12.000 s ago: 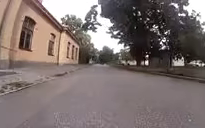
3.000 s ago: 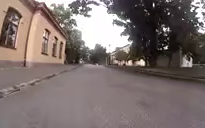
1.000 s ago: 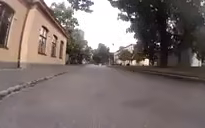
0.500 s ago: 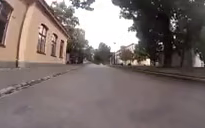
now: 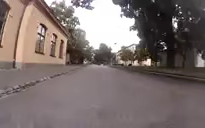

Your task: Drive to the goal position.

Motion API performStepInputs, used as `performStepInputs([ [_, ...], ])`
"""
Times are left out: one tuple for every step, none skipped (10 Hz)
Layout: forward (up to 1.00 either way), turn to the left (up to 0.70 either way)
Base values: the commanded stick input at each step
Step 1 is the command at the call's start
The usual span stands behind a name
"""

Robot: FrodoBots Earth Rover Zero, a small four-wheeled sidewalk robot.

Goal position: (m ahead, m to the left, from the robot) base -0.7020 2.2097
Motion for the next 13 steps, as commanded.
performStepInputs([
  [0.70,0.00],
  [0.70,0.00],
  [0.70,0.00],
  [0.70,0.00],
  [0.70,0.00],
  [0.70,0.00],
  [0.70,0.00],
  [0.70,0.00],
  [0.70,0.00],
  [0.70,0.00],
  [0.70,0.00],
  [0.70,0.00],
  [0.70,0.00],
])
